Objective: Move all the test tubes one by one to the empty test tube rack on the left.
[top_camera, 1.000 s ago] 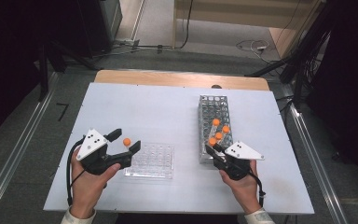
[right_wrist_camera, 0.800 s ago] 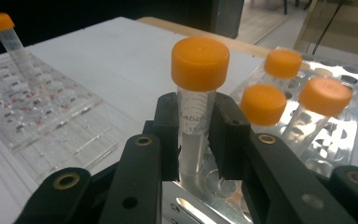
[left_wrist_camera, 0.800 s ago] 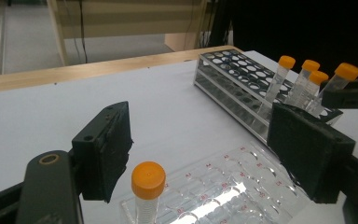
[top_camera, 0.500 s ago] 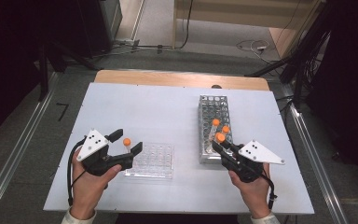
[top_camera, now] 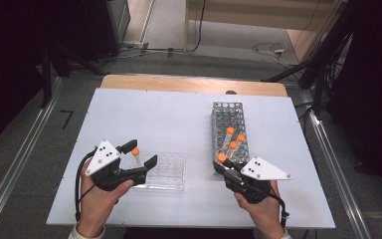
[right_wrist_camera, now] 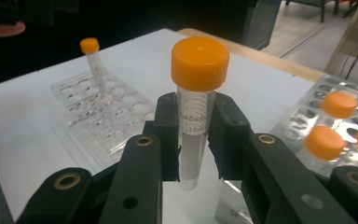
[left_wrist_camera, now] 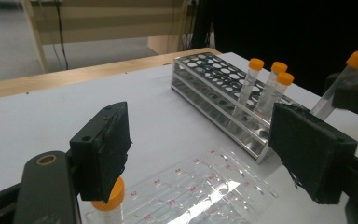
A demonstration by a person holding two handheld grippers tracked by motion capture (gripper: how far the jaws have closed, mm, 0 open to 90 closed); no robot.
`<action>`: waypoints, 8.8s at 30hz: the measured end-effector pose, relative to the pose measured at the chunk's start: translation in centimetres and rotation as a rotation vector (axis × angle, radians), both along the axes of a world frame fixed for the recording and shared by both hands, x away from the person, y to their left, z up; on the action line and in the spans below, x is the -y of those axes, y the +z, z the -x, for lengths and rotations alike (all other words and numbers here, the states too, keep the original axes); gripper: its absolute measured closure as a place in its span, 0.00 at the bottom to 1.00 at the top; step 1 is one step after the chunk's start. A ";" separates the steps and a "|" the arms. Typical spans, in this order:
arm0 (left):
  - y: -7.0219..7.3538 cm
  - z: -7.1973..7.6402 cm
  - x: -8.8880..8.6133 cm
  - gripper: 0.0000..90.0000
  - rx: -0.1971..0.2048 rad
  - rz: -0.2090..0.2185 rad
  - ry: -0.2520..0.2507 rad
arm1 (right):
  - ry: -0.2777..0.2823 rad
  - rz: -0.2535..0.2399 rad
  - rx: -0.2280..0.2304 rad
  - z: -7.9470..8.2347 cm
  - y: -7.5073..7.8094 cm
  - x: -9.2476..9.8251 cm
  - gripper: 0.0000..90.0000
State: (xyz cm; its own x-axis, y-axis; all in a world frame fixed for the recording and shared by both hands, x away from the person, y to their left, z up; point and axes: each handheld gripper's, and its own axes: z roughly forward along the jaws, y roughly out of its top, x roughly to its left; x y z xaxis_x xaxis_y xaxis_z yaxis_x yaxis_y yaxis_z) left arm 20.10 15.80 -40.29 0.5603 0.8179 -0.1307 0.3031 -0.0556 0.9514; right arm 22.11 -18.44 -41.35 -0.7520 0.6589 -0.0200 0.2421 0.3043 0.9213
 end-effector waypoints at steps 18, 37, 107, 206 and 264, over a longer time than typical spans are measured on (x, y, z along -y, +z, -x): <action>-1.5 0.6 4.5 0.29 -0.014 -0.007 -0.170 | 0.085 0.083 -0.061 0.6 -3.3 -3.2 0.80; -3.0 1.1 8.8 0.50 -0.012 -0.047 -0.292 | 0.149 0.101 -0.058 1.7 -3.6 -4.8 0.80; 1.8 -0.6 -0.1 0.79 0.104 0.000 0.015 | 0.151 -0.015 -0.118 1.3 -3.5 -3.9 0.33; 0.0 -0.9 -0.2 0.16 0.001 0.031 0.022 | -0.075 -0.068 -0.072 -1.5 -2.2 2.6 0.32; -0.4 -1.0 0.3 0.17 -0.015 0.018 0.005 | -0.248 -0.045 -0.054 -6.1 -4.3 3.1 0.79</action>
State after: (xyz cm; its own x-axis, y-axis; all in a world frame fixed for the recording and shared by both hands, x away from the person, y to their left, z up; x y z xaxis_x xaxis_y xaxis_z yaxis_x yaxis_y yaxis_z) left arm 21.09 15.53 -40.66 0.5544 0.8179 -0.1539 0.3172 -0.0367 0.9477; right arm 28.24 -21.50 -45.62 -0.5664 0.8227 0.0488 0.3533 0.1889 0.9163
